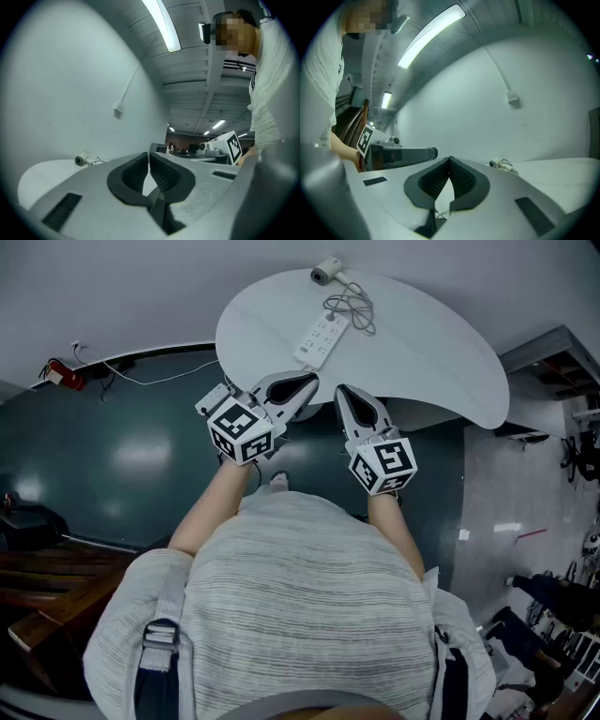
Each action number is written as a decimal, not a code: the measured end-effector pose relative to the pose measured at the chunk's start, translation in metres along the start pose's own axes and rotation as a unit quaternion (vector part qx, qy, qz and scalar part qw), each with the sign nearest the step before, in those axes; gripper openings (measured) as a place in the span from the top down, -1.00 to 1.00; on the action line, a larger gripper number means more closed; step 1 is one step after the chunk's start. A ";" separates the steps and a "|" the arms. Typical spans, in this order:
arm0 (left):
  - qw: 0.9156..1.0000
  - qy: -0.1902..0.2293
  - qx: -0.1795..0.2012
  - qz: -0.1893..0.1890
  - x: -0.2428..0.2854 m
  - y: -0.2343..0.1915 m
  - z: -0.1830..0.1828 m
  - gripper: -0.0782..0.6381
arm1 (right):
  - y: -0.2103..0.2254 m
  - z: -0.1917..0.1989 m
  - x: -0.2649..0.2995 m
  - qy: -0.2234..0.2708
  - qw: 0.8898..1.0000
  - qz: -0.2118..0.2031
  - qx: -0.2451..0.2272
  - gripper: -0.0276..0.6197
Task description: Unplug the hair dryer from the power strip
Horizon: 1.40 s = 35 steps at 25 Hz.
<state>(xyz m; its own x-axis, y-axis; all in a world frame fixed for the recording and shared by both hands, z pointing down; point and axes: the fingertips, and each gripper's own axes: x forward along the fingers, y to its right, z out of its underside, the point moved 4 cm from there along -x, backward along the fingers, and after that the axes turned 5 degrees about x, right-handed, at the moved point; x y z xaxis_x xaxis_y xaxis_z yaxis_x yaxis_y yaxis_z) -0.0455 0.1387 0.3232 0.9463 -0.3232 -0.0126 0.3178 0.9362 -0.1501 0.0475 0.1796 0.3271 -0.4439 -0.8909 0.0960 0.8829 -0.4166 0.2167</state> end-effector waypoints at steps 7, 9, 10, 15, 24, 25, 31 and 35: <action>1.000 -0.003 -0.003 0.002 -0.004 -0.014 0.001 0.76 | -0.003 -0.002 0.017 0.000 1.000 -0.002 -0.003 0.84; 1.000 -0.002 -0.005 0.002 -0.006 -0.020 0.000 0.76 | -0.005 -0.003 0.022 -0.001 1.000 -0.001 -0.003 0.84; 1.000 -0.002 -0.006 0.003 -0.007 -0.023 -0.001 0.76 | -0.006 -0.003 0.025 -0.002 1.000 0.000 -0.003 0.84; 1.000 -0.004 -0.004 0.004 -0.014 -0.037 -0.001 0.76 | -0.011 -0.005 0.039 0.007 1.000 -0.006 -0.001 0.84; 1.000 -0.005 -0.013 0.002 -0.017 -0.059 0.003 0.76 | -0.001 -0.002 0.053 -0.022 1.000 0.004 0.002 0.83; 1.000 -0.004 -0.013 0.001 -0.016 -0.061 0.004 0.76 | 0.002 -0.002 0.055 -0.024 1.000 0.005 -0.005 0.83; 1.000 -0.013 -0.013 -0.011 -0.004 -0.084 0.012 0.76 | 0.023 -0.003 0.079 -0.048 0.998 0.002 -0.048 0.83; 1.000 -0.021 -0.014 -0.015 0.022 -0.103 0.015 0.76 | 0.052 -0.004 0.101 -0.067 0.996 -0.009 -0.062 0.83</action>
<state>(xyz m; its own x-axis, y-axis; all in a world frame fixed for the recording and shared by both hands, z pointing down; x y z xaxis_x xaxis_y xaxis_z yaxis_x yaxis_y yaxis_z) -0.0569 0.0375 0.3530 0.9386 -0.3434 0.0344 0.3439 0.9222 -0.1768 0.0493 0.0670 0.3439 -0.4685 -0.8549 0.2229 0.8833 -0.4584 0.0983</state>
